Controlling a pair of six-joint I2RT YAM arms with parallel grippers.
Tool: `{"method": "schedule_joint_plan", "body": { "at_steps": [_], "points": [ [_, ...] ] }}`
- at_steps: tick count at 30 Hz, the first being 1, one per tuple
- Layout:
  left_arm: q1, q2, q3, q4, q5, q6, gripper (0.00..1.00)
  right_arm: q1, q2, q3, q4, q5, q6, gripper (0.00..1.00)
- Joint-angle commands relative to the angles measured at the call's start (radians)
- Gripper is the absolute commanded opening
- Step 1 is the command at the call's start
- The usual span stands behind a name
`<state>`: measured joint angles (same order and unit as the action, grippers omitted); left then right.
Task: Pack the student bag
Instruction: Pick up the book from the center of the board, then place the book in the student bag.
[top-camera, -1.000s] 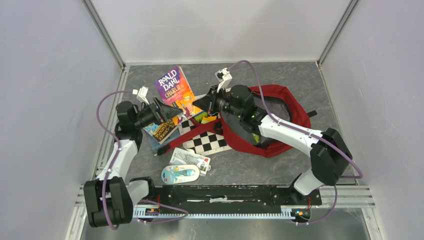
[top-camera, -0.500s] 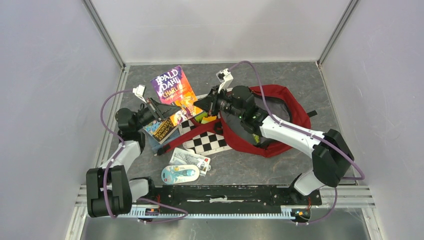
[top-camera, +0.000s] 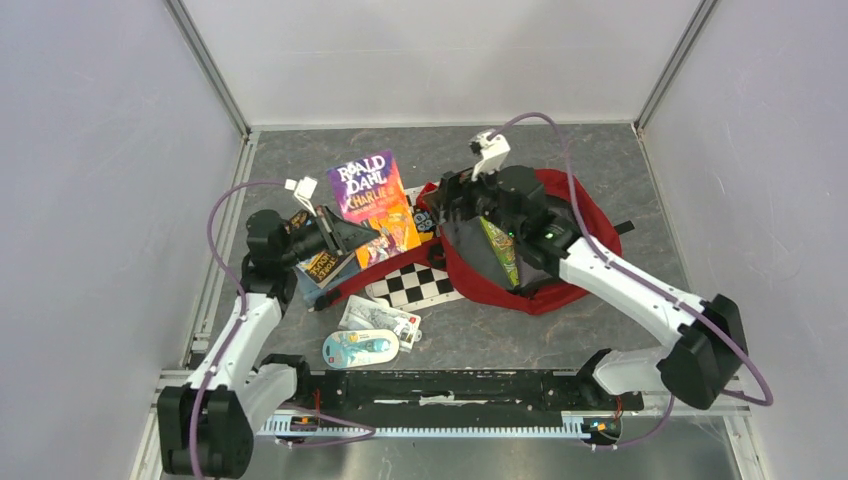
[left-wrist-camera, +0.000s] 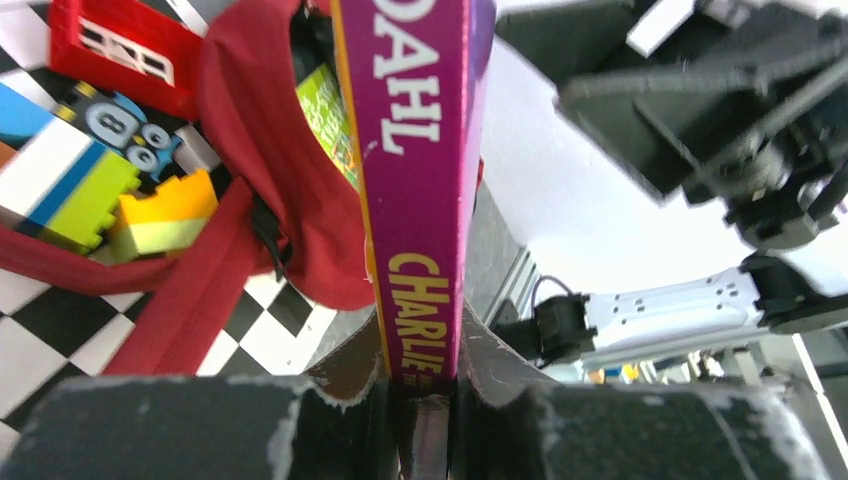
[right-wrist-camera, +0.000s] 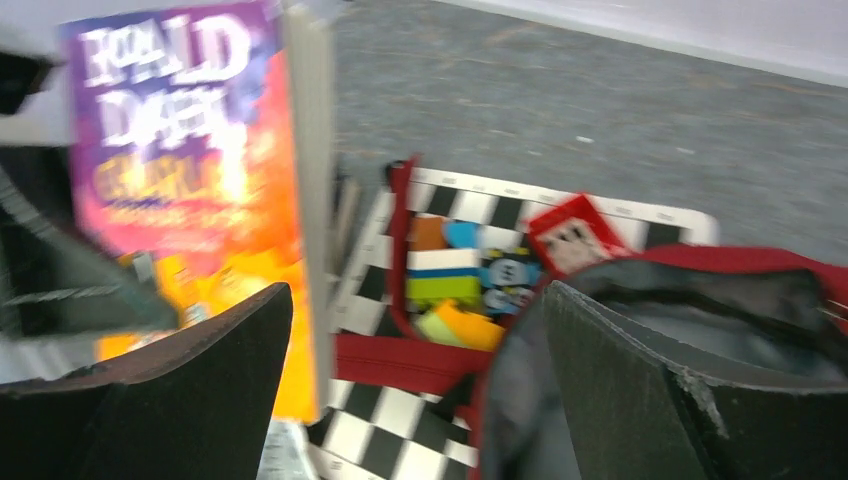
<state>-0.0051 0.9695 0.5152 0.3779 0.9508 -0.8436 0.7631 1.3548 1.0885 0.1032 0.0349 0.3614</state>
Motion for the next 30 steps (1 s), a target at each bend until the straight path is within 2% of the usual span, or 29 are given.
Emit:
{"method": "schedule_joint_plan", "body": {
  "at_steps": [1,7,12,17,23,30],
  "points": [
    [-0.131,-0.055,0.069,-0.256,-0.137,0.208,0.02,-0.135,-0.090,-0.036,-0.164,0.068,-0.106,0.98],
    [-0.381,0.001,0.097,-0.217,-0.331,0.097,0.02,-0.337,-0.154,-0.094,-0.341,0.155,-0.172,0.98],
    [-0.580,0.133,0.193,-0.147,-0.469,0.010,0.02,-0.560,-0.209,-0.210,-0.391,0.100,-0.169,0.98],
    [-0.712,0.329,0.335,-0.089,-0.529,-0.053,0.02,-0.743,-0.269,-0.318,-0.384,0.027,-0.182,0.98],
    [-0.793,0.534,0.494,-0.082,-0.588,-0.093,0.02,-0.921,-0.241,-0.394,-0.321,-0.120,-0.171,0.98],
    [-0.812,0.639,0.553,-0.082,-0.657,-0.133,0.02,-0.953,-0.185,-0.434,-0.176,-0.311,-0.159,0.94]
  ]
}}
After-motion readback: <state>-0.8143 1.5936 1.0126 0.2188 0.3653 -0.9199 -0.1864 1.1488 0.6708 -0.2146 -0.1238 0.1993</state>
